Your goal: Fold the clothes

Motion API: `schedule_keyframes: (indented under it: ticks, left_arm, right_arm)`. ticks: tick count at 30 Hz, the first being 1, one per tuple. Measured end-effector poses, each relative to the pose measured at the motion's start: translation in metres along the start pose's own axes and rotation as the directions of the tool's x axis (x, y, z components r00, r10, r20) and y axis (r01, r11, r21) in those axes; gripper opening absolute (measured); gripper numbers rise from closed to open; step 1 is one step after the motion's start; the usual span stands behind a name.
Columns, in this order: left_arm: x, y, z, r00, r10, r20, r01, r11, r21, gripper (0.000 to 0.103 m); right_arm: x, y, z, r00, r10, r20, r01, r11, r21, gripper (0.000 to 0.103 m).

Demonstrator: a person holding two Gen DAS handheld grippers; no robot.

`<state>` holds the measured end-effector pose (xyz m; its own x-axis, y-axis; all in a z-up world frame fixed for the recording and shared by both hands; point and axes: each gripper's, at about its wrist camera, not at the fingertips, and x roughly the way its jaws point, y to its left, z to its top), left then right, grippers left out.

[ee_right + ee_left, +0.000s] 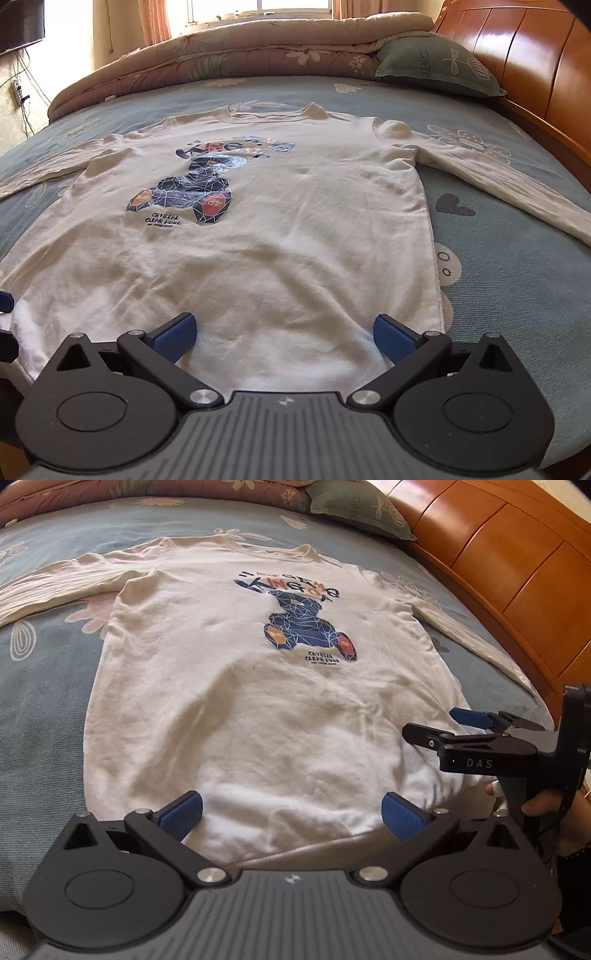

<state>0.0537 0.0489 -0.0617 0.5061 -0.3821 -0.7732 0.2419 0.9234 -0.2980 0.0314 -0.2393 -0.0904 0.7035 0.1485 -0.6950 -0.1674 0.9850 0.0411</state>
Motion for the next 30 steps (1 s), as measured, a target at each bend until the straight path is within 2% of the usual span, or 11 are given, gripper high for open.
schedule_keyframes:
  ticks: [4, 8, 10, 11, 13, 14, 17, 22, 24, 28, 30]
  left_arm:
    - [0.003, 0.010, 0.024, 0.998, 0.008, 0.060, -0.006, 1.000, -0.027, 0.102]
    - [0.026, 0.029, 0.045, 0.997, -0.032, 0.076, 0.041, 0.992, -0.118, 0.102]
    - [0.031, 0.042, 0.047, 0.992, -0.057, 0.113, 0.074, 0.984, -0.160, 0.102]
    - [0.031, 0.047, 0.048, 0.991, -0.035, 0.126, 0.057, 0.984, -0.170, 0.102]
    - [0.029, 0.056, 0.052, 0.988, 0.097, 0.121, -0.075, 0.982, -0.174, 0.102]
    - [0.026, 0.062, 0.053, 0.985, 0.127, 0.120, -0.103, 0.977, -0.185, 0.102]
    - [0.012, 0.074, 0.053, 0.988, 0.090, 0.123, -0.057, 0.968, -0.244, 0.102]
    - [-0.002, 0.056, 0.038, 0.987, 0.012, 0.159, 0.017, 0.984, -0.178, 0.102]
    - [0.004, 0.056, 0.032, 0.990, 0.017, 0.138, 0.010, 0.981, -0.193, 0.102]
    - [0.009, 0.059, 0.023, 0.990, 0.022, 0.138, 0.007, 0.979, -0.205, 0.102]
    - [0.008, 0.060, 0.024, 0.991, 0.016, 0.131, 0.011, 0.979, -0.203, 0.102]
  right_arm:
    - [-0.001, 0.000, -0.004, 1.000, 0.001, 0.025, -0.001, 1.000, 0.000, 0.103]
    - [-0.003, 0.000, -0.007, 0.999, 0.001, 0.045, -0.001, 1.000, 0.000, 0.103]
    - [-0.003, 0.000, -0.008, 0.999, 0.005, 0.046, -0.004, 1.000, -0.002, 0.103]
    - [-0.003, -0.001, -0.008, 0.999, 0.006, 0.046, -0.006, 1.000, -0.003, 0.103]
    - [-0.003, -0.001, -0.008, 0.999, 0.009, 0.047, -0.009, 1.000, -0.005, 0.103]
    - [-0.003, -0.001, -0.009, 0.999, 0.011, 0.048, -0.011, 1.000, -0.006, 0.103]
    - [-0.004, 0.000, -0.009, 0.999, 0.008, 0.053, -0.007, 1.000, -0.007, 0.103]
    - [-0.003, 0.005, -0.002, 1.000, -0.015, 0.011, 0.015, 1.000, -0.006, 0.103]
    - [-0.005, 0.009, 0.005, 0.999, -0.015, -0.031, 0.015, 1.000, 0.001, 0.103]
    - [-0.023, 0.024, 0.013, 0.989, 0.149, -0.002, -0.149, 0.989, 0.017, 0.103]
    - [-0.022, 0.039, 0.014, 0.981, 0.192, -0.015, -0.192, 0.981, -0.018, 0.103]
